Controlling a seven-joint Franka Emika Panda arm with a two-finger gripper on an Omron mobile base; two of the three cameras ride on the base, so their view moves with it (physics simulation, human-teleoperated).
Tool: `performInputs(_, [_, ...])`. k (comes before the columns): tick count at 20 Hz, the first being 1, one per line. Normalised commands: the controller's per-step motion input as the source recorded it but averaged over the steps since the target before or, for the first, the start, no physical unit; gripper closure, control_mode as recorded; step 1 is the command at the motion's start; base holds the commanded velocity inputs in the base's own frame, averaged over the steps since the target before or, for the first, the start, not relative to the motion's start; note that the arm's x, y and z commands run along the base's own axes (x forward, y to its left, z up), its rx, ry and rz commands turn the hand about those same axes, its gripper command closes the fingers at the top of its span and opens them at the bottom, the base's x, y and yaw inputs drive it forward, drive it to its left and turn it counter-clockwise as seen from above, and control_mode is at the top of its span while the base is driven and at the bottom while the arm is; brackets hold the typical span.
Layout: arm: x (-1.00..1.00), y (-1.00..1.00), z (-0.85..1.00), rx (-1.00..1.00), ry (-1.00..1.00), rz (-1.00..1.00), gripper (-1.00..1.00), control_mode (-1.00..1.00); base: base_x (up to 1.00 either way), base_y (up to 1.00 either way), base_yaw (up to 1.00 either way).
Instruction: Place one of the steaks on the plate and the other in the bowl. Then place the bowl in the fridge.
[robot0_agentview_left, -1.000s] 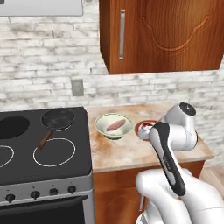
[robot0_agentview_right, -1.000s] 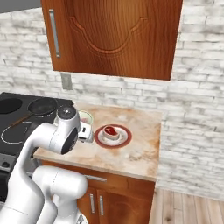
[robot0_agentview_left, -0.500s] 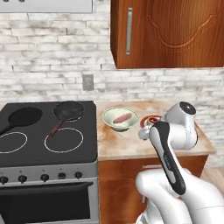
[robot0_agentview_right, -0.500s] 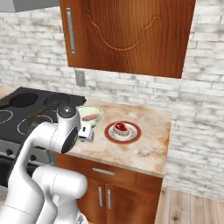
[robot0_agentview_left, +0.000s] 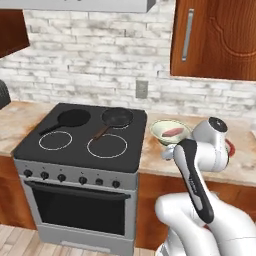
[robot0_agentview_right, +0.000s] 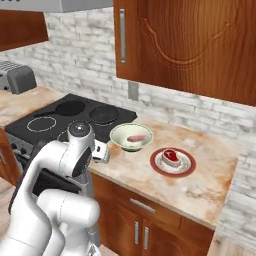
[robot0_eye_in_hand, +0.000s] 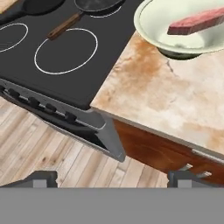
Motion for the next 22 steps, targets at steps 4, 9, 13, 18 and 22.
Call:
performInputs(4, [0.0,0.0,0.0,0.0,0.0,0.0,-1.0,1.0,0.0,0.51,0.46])
performInputs(9, [0.0,0.0,0.0,0.0,0.0,0.0,-1.0,1.0,0.0,0.55,0.42])
performInputs(13, [0.0,0.0,0.0,0.0,0.0,0.0,-1.0,1.0,0.14,0.6,0.36])
performInputs(18, [0.0,0.0,0.0,0.0,0.0,0.0,-1.0,1.0,0.34,0.6,0.36])
performInputs(22, [0.0,0.0,0.0,0.0,0.0,0.0,-1.0,1.0,0.46,0.66,0.35])
